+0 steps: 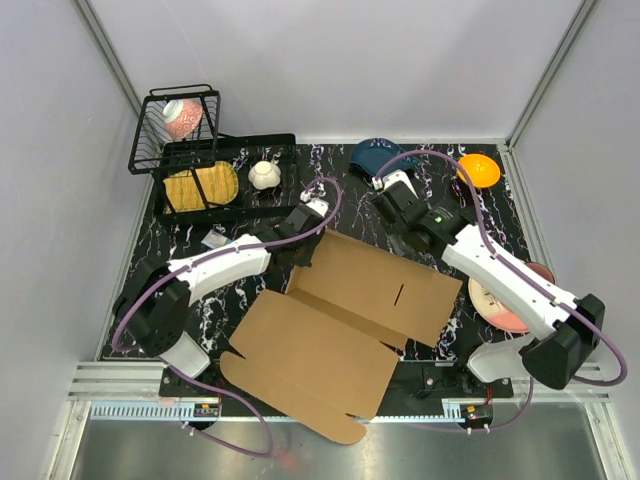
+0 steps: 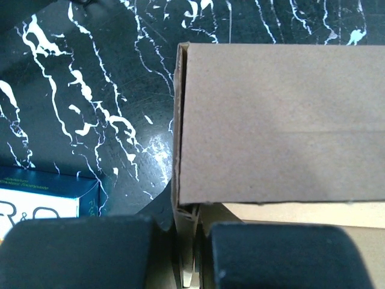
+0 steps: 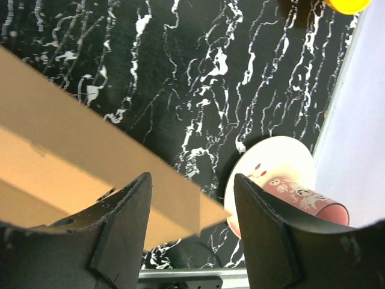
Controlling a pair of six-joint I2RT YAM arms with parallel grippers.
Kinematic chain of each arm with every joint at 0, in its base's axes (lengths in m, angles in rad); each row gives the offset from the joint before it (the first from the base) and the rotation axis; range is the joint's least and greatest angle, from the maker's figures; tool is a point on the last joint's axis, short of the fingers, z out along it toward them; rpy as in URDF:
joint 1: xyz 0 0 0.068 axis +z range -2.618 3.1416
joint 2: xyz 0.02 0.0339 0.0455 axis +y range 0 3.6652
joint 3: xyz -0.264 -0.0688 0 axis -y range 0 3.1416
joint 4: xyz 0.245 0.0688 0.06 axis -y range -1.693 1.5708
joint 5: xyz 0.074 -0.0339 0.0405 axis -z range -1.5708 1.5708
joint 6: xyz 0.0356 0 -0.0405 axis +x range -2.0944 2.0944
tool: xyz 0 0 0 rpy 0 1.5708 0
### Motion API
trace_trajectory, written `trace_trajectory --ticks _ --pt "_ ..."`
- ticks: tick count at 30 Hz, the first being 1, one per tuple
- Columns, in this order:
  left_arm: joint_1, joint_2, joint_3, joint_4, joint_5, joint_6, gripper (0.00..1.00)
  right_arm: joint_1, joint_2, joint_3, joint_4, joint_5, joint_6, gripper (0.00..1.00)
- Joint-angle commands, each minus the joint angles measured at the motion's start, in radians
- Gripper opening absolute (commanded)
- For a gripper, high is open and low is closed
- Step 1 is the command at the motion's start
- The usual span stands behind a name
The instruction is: Fold the paper box
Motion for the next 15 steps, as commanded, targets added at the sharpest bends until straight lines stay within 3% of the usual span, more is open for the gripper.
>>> trace_trajectory --ticks 1,9,15 --pt "0.028 -0.064 -0.032 0.070 -0.051 -0.061 0.00 -0.007 -0.102 0.004 0.068 -0.086 0.027 0.63" --pt "0.070 -0.092 -0.031 0.122 -0.102 -0.150 0.00 -0.005 -0.176 0.004 0.117 -0.114 0.017 0.67" --pt "0.119 -0.054 0.028 0.050 -0.027 -0.123 0.00 -0.007 -0.160 -0.024 0.099 -0.106 -0.025 0.70"
